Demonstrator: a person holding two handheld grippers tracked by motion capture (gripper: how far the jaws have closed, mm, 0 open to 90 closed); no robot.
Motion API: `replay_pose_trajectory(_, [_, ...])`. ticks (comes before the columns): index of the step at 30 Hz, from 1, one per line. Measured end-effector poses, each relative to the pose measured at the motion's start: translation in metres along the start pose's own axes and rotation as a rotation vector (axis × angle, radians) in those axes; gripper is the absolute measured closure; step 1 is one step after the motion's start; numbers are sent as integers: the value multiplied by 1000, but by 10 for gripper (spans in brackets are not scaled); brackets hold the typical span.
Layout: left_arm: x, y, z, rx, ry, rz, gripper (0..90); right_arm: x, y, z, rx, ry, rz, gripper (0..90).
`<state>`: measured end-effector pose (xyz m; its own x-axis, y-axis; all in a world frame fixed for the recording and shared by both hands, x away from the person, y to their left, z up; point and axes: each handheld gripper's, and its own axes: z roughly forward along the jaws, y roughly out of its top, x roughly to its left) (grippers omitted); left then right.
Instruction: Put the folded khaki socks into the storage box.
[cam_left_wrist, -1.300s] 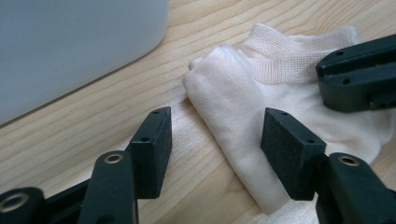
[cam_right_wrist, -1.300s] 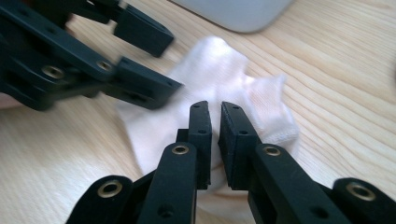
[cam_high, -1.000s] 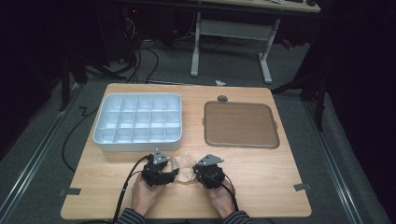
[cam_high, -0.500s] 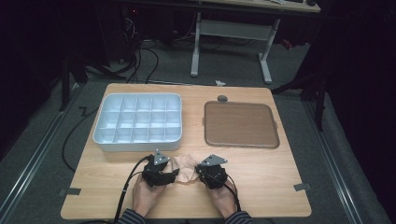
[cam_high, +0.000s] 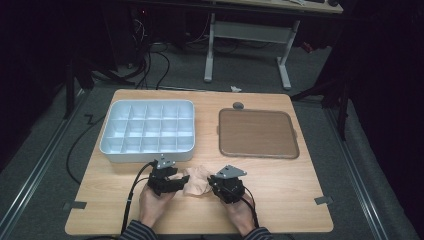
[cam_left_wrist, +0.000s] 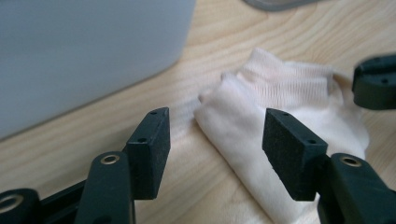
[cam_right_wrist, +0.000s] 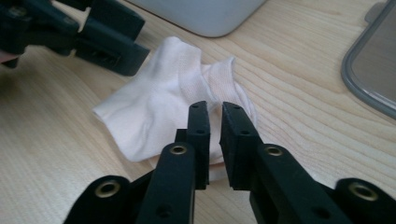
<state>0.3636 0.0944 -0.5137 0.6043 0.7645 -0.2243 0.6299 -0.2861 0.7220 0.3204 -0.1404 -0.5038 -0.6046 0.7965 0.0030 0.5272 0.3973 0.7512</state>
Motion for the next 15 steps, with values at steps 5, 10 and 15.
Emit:
replay_pose_trajectory(5, [4, 11, -2, -15, -19, -36, 437, 4, 3, -3, -3, 23, -17, 862])
replay_pose_trajectory(10, [10, 17, 5, 13, -29, -58, 458, 9, 5, 1, -1, 43, -18, 865])
replay_pose_trajectory(15, [11, 16, 15, 44, -45, -77, 471, 16, 6, 7, 10, 55, -31, 864])
